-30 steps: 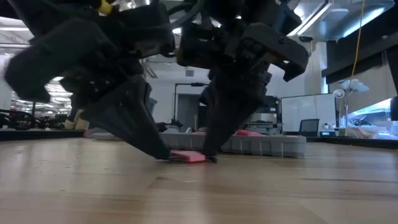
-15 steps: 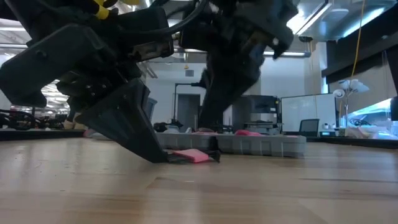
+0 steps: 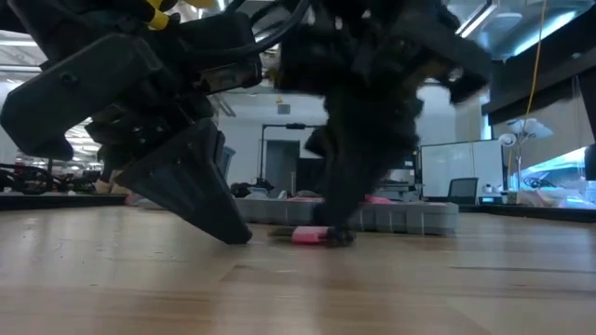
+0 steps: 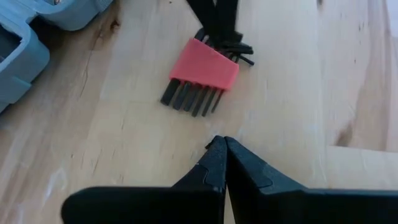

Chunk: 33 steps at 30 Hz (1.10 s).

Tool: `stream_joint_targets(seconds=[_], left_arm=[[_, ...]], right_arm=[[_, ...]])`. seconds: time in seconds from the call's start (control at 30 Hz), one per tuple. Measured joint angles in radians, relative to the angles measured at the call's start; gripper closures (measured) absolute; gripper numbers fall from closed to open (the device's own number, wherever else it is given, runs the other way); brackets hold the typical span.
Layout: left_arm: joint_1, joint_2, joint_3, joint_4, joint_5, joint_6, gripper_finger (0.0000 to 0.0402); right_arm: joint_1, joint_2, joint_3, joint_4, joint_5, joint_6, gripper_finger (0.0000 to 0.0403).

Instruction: Prefit tool cases

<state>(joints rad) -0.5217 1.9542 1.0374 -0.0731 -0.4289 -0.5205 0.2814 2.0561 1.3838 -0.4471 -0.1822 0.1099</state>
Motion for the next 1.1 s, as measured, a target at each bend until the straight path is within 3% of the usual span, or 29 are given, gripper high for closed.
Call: stream_joint_targets(seconds=[0.3,0.53,0.67,0.87,0.93,1.1], left_arm=[[-0.001,-0.019,-0.002,0.002,-0.005,0.026,0.0401],[0.033,-0.114,0.001,-0.069,0.005,0.324,0.0401],[0.104,-0.123,0.001,-0.01,0.117,0.468,0.0401],[0.211,-0.097,0.0,0.02,0.275,0.615,0.0401],[0.223,-0.098,0.0,0.022,0.349,0.649,0.0401],[0.196,-0.094,0.001,0.024,0.392,0.738,0.0401]], right_arm=[[-0.007,-0.054,0.003,0.024,-0.003,0.066,0.0403],[0.001,-0.087,0.001,-0.06,-0.005,0.039,0.0403],[0.001,-0.127,-0.067,-0.06,-0.028,0.086,0.0403],[0.016,-0.236,-0.222,0.111,-0.021,0.31,0.0403],[0.035,-0.251,-0.253,0.157,0.004,0.368,0.0403],[0.08,-0.252,-0.267,0.19,0.054,0.442,0.0403]])
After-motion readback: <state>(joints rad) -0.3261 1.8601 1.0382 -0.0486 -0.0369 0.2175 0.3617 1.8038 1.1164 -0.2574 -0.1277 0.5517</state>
